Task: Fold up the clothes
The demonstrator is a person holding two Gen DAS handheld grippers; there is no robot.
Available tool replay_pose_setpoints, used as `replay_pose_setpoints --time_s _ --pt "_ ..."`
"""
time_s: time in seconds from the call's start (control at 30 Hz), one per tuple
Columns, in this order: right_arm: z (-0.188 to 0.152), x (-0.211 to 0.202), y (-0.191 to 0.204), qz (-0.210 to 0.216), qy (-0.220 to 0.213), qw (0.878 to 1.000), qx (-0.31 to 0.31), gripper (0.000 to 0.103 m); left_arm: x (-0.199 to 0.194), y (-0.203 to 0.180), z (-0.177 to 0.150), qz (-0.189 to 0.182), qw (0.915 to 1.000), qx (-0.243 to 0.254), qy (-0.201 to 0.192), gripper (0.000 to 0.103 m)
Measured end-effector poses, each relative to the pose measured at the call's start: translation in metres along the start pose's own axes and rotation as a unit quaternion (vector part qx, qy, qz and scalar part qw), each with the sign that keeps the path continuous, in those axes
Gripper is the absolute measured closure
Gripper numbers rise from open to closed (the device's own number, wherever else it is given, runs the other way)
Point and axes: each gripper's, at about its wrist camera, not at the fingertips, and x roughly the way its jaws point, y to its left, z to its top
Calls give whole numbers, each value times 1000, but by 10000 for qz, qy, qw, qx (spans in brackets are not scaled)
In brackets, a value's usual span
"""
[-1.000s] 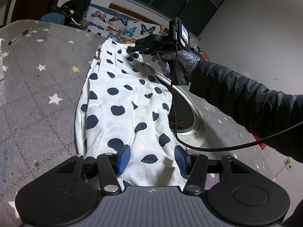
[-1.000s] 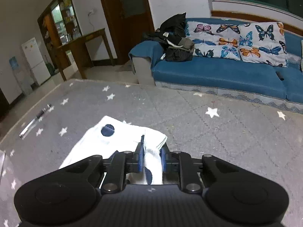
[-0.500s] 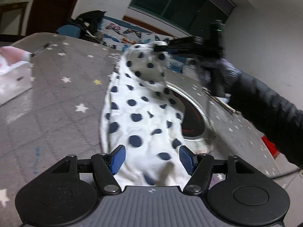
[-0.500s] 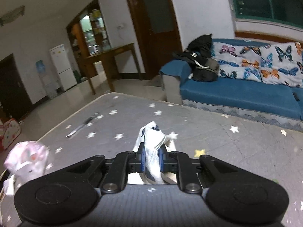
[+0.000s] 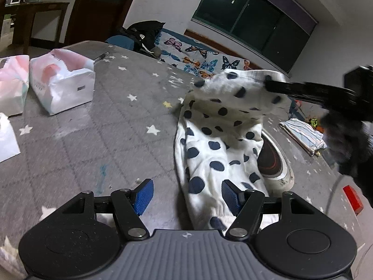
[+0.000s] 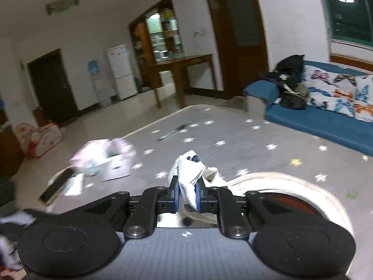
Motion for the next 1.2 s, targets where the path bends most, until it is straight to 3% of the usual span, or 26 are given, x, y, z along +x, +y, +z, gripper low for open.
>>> replay_pose_setpoints --time_s 0.27,0.57,0.77,0.87,1.2 --pt "-48 -36 78 570 -8 9918 -1143 91 -12 10 -5 155 9998 -109 -102 35" --pt "-116 -46 129 740 476 9570 -2764 86 -23 9 -1 269 9992 -46 -278 35" --pt "-140 -49 143 891 815 9438 -3076 73 -28 3 6 230 9989 58 -410 33" --pt "-141 -53 143 918 873 9459 -2986 73 -29 0 8 157 9989 95 -441 33" --pt "-118 -43 134 798 728 9716 -2106 73 -28 -19 13 -293 9975 324 -556 36"
